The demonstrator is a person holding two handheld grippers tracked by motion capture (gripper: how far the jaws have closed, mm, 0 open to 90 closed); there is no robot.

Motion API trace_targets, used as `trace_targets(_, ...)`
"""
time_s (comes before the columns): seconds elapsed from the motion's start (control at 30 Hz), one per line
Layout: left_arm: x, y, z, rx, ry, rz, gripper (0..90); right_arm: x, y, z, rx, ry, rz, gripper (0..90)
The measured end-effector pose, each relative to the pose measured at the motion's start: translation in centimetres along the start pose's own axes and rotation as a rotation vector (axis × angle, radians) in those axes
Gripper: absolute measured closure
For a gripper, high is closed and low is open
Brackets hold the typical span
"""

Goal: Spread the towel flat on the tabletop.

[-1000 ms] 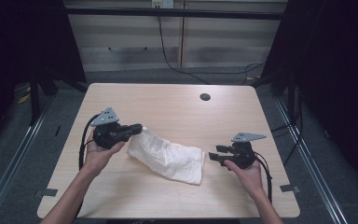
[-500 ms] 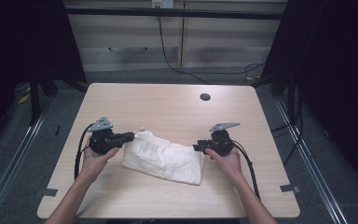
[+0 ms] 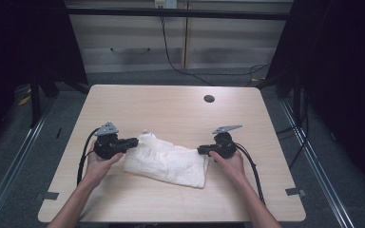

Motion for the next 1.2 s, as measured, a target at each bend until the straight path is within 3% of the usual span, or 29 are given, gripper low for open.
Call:
trace_targets(0.07,0.0,-0.1,-0.2,-0.007,-0.005,0.005,83.8,-0.2,-0.2,-0.1,-0.009,0.0,0.014,86.7)
trace_targets(0.3,-0.1,-0.5,-0.8,-0.02,-0.022,0.015,84.4,-1.3,-1.9,-0.6,-0.01,-0.013,0.066,88.1)
trace_targets(0.4,-1.0,-1.1,-1.3,-0.038,-0.025,0.044,84.5,-2.2,-3.1,-1.0,-0.002,-0.038,0.099,88.2)
trace_targets(0.5,-2.3,-1.9,-1.7,-0.037,-0.044,0.088,84.9,-3.3,-4.2,-1.5,0.03,-0.069,0.086,88.4)
trace_targets(0.6,-3.5,-2.4,-1.6,-0.037,-0.034,0.109,85.4,-5.0,-5.8,-2.1,0.039,-0.091,0.116,88.7)
trace_targets(0.67,-4.6,-2.7,-1.3,-0.044,-0.016,0.122,85.7,-7.0,-7.3,-2.4,0.06,-0.117,0.141,88.9)
trace_targets(0.7,-5.3,-2.9,-1.1,-0.045,-0.011,0.132,85.7,-7.0,-7.3,-2.4,0.06,-0.117,0.141,88.9)
trace_targets(0.87,-8.9,-3.9,-0.9,-0.07,0.027,0.175,86.5,-10.7,-9.8,-3.1,0.069,-0.146,0.221,89.1)
trace_targets(0.9,-9.7,-4.0,-1.0,-0.084,0.029,0.183,86.6,-12.4,-10.7,-3.2,0.072,-0.157,0.24,89.1)
trace_targets(0.93,-10.6,-4.1,-1.3,-0.089,0.023,0.198,86.6,-12.4,-10.7,-3.2,0.072,-0.157,0.24,89.1)
trace_targets(1.0,-12.1,-4.2,-1.5,-0.09,-0.001,0.224,87.0,-14.2,-11.6,-3.5,0.095,-0.179,0.253,89.1)
trace_targets(1.13,-15.0,-3.9,-2.4,-0.108,-0.009,0.236,87.4,-17.8,-13.2,-4.0,0.097,-0.198,0.302,89.3)
trace_targets(1.2,-15.5,-3.9,-2.8,-0.117,-0.011,0.233,87.4,-18.4,-13.5,-4.1,0.094,-0.199,0.328,89.4)
Point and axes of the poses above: each handheld gripper's, and its own axes: y roughly forward along the jaws, x roughly out of its underside, z roughly to its right, the point moved 7 cm from there along y, roughly forward along the jaws, and after that the axes turned 7 degrees about -x, right-handed, at the moved point
